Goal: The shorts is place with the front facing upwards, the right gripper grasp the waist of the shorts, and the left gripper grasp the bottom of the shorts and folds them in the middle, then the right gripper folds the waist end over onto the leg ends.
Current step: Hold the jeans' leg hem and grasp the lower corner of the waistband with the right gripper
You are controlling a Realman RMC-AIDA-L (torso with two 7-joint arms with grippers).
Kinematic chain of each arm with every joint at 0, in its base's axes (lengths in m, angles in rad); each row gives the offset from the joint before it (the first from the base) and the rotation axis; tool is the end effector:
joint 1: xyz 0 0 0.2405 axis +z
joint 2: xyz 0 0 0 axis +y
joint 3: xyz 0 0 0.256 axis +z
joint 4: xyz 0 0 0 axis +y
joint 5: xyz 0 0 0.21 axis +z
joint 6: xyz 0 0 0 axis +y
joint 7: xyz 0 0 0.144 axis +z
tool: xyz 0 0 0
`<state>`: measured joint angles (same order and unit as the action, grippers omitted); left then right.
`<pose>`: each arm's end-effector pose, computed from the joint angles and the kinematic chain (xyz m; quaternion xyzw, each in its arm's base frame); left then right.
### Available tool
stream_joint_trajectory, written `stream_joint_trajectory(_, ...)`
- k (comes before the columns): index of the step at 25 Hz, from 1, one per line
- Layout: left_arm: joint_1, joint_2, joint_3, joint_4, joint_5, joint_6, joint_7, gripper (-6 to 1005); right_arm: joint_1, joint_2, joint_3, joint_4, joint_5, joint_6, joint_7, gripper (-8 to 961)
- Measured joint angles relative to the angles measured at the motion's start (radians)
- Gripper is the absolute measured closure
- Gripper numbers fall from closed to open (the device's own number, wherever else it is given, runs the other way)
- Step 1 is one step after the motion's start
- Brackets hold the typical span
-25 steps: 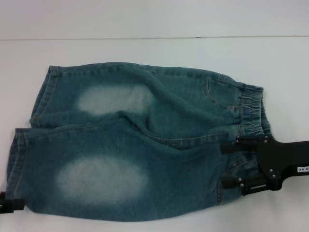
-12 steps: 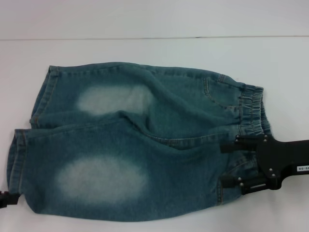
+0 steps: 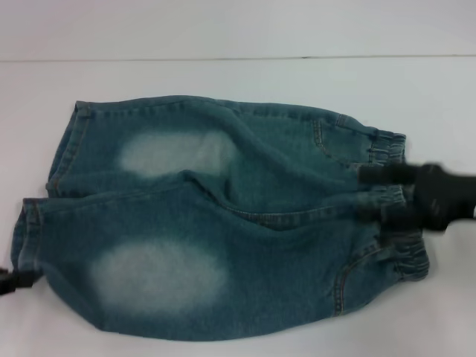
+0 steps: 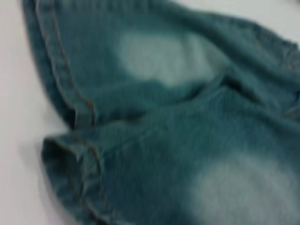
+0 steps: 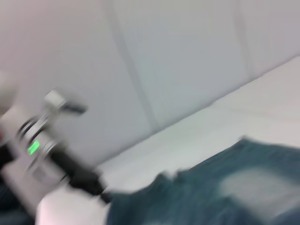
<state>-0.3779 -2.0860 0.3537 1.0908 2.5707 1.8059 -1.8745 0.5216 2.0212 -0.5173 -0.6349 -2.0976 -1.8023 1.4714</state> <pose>-0.3501 0.2534 0.0833 -0.8513 -0.4954 -0.0601 0.1622 0.2725 0.3056 0.0326 -0.9223 0.2590 0.2796 0.0645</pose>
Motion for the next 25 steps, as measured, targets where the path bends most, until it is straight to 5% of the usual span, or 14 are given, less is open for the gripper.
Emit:
stream_joint_trajectory(8, -0.023, 0.006, -0.003, -0.029, -0.105, 0.002, 0.0, 1001, 0.054, -0.065, -0.032, -0.097, -0.036, 0.121, 0.423, 11)
stream_joint_trajectory(15, -0.042, 0.014, -0.002, -0.065, -0.119, -0.021, 0.018, 1001, 0.143, -0.055, -0.123, -0.319, -0.347, -0.003, 0.543, 12)
stream_joint_trajectory(25, -0.039, 0.022, -0.006, -0.073, -0.154, -0.033, 0.033, 1000, 0.196, -0.034, -0.294, -0.349, -0.567, -0.056, 0.487, 11)
